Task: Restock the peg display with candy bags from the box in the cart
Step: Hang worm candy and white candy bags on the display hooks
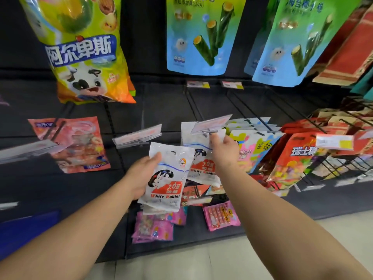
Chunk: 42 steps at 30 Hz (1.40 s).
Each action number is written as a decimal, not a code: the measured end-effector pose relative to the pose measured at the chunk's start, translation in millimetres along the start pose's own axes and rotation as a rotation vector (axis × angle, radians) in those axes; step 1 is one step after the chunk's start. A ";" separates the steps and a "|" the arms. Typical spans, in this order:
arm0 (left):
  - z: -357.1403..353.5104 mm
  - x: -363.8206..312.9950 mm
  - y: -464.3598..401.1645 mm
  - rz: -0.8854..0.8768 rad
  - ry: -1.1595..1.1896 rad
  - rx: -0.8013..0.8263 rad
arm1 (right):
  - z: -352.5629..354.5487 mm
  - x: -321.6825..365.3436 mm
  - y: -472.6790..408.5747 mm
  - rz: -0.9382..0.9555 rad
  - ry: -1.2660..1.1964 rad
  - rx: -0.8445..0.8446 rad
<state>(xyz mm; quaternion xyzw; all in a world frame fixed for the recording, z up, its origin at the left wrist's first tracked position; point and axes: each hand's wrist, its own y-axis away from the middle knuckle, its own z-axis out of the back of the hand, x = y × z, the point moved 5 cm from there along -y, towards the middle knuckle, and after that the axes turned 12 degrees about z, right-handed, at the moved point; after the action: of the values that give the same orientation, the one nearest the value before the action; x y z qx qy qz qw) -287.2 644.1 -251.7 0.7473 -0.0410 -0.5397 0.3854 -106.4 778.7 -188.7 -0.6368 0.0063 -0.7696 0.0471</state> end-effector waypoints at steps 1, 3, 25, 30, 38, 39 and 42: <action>-4.2 -1.2 1.5 -0.003 0.000 0.012 | -3.1 -2.5 -1.3 -0.005 -0.010 0.008; -12.0 -4.0 3.6 -0.020 -0.004 0.034 | -7.0 -11.1 -7.5 -0.047 -0.047 0.034; -91.2 -34.9 14.2 -0.083 -0.071 -0.144 | 4.9 1.6 4.2 -0.079 -0.192 0.135; -86.0 -35.9 5.4 -0.094 -0.256 -0.215 | 3.6 -0.6 -3.2 -0.074 -0.131 0.073; -66.0 -33.2 8.2 -0.166 -0.661 -0.404 | 0.6 -10.6 -2.3 -0.065 -0.053 -0.096; -59.5 -28.7 9.0 -0.165 -0.695 -0.404 | 3.3 -15.2 3.4 -0.080 -0.020 -0.142; -36.8 -13.4 9.0 -0.179 -0.811 -0.390 | 3.5 -27.5 24.6 -0.070 0.146 -0.180</action>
<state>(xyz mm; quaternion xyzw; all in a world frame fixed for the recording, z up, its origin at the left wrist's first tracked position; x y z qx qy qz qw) -258.6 663.7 -231.3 0.3899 -0.0213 -0.8174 0.4236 -96.2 756.7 -216.6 -0.5805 0.0565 -0.8114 -0.0377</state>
